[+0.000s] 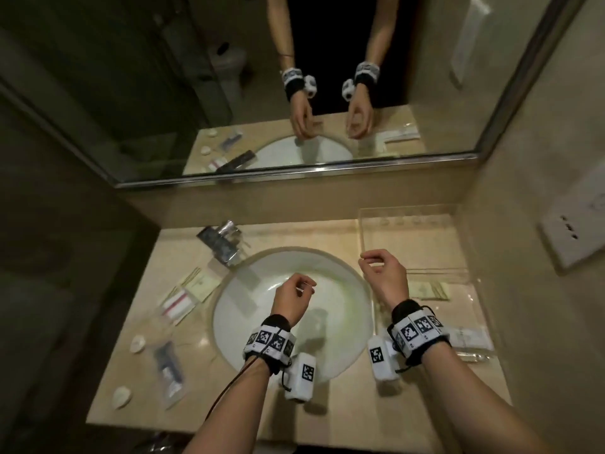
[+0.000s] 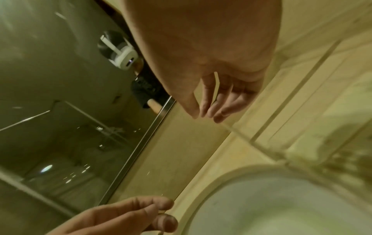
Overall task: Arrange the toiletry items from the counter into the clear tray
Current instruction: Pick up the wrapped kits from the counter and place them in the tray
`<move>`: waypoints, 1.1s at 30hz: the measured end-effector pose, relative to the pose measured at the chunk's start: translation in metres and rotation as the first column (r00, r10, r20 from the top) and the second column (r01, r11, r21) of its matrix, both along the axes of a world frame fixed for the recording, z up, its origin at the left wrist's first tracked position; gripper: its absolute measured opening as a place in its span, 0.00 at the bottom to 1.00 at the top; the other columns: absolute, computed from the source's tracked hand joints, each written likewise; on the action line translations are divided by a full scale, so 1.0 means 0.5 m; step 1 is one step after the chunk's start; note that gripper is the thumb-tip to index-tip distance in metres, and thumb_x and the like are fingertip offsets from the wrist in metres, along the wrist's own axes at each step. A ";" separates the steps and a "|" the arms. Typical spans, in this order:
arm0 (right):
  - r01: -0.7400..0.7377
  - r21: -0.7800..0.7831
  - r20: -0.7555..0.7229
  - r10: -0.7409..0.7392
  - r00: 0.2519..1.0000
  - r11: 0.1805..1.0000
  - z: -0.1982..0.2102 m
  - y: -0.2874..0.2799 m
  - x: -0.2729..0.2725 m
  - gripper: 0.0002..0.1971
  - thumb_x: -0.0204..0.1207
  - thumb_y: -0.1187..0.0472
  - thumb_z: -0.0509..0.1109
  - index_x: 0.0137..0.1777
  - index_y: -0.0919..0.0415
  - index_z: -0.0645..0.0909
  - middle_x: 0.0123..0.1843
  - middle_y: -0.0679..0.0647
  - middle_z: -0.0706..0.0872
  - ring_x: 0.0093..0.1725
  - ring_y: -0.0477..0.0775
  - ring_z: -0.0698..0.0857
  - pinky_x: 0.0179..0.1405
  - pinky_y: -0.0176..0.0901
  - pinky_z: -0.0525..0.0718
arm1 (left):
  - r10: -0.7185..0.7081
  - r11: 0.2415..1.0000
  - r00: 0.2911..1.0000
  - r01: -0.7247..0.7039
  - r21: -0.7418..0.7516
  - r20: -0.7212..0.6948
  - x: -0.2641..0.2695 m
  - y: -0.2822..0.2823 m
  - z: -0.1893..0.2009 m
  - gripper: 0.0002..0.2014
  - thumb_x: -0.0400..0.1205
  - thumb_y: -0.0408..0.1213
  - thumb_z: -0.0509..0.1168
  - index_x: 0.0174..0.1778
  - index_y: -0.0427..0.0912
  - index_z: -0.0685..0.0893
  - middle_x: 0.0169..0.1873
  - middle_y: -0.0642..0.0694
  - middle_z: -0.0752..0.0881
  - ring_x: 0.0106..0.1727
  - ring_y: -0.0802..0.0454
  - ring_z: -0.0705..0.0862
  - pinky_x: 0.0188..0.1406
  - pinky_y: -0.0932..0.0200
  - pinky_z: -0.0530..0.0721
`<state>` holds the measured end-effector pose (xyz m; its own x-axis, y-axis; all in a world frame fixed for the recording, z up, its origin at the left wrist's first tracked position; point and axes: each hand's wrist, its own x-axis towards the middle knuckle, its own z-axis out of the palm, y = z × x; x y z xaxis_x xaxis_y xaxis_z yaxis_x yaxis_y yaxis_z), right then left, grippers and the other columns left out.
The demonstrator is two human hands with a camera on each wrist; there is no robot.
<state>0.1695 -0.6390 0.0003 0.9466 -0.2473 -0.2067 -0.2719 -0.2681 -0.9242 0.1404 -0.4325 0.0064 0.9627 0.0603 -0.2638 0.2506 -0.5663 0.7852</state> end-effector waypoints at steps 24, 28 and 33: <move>-0.657 -0.015 -0.217 0.639 0.738 0.754 -0.052 0.624 -0.107 0.07 0.75 0.58 0.74 0.51 0.57 0.85 0.45 0.52 0.89 0.46 0.53 0.88 0.42 0.37 0.80 | 0.663 0.744 0.732 -0.668 0.024 -0.154 -0.304 0.550 -0.035 0.08 0.78 0.28 0.63 0.45 0.43 0.85 0.45 0.44 0.89 0.44 0.49 0.86 0.49 0.56 0.85; -0.675 -0.056 -0.250 0.644 0.722 0.735 -0.073 0.715 -0.112 0.08 0.76 0.61 0.73 0.53 0.60 0.83 0.44 0.50 0.86 0.41 0.48 0.85 0.36 0.28 0.77 | 0.671 0.722 0.702 -0.692 -0.008 -0.238 -0.305 0.617 -0.069 0.09 0.75 0.29 0.72 0.49 0.37 0.82 0.42 0.43 0.86 0.47 0.44 0.85 0.51 0.54 0.84; -0.737 -0.228 -0.257 0.691 0.675 0.636 -0.090 0.822 -0.067 0.12 0.74 0.65 0.75 0.56 0.61 0.81 0.55 0.56 0.86 0.51 0.55 0.85 0.53 0.39 0.80 | 0.620 0.778 0.725 -0.619 0.112 -0.299 -0.279 0.665 -0.115 0.23 0.68 0.41 0.80 0.52 0.43 0.74 0.49 0.42 0.82 0.51 0.45 0.82 0.55 0.51 0.83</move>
